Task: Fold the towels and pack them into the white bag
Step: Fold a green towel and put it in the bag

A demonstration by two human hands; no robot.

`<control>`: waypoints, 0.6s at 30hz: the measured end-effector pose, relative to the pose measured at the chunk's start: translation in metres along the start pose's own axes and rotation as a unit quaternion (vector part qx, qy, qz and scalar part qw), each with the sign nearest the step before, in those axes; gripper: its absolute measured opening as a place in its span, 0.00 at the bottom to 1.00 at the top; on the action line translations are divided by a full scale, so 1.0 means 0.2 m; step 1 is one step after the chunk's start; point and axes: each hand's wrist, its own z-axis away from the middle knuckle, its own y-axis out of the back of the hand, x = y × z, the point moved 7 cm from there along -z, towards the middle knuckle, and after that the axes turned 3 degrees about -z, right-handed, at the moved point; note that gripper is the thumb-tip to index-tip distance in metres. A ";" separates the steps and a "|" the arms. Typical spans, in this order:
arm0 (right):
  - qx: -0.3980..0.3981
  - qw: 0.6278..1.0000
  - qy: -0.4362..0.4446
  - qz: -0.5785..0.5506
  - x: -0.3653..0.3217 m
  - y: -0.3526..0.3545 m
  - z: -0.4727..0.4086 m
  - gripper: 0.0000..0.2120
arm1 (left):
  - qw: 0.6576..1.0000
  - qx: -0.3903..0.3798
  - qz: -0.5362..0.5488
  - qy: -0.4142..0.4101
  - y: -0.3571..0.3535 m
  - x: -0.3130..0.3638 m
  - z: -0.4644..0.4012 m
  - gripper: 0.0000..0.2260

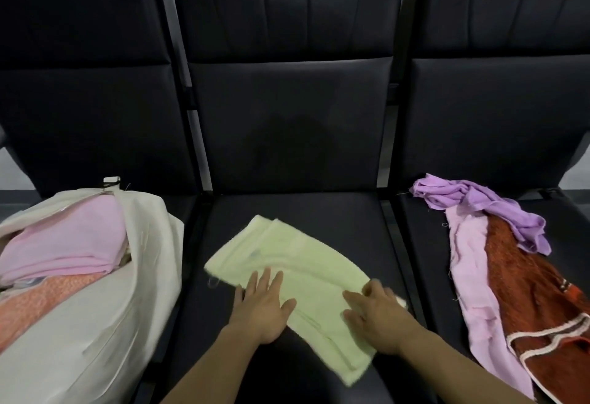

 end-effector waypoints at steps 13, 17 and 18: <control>-0.072 0.975 0.198 -0.069 -0.20 -0.06 0.14 0.12 | 0.984 -0.117 0.033 -0.127 -0.10 0.12 0.14 0.13; -0.084 0.955 0.272 0.082 -0.27 -0.23 0.15 0.25 | 0.980 -0.112 -0.038 -0.162 -0.16 0.11 0.21 0.19; -0.074 0.957 0.269 0.084 -0.26 -0.23 0.15 0.23 | 0.979 -0.103 -0.047 -0.169 -0.17 0.12 0.22 0.19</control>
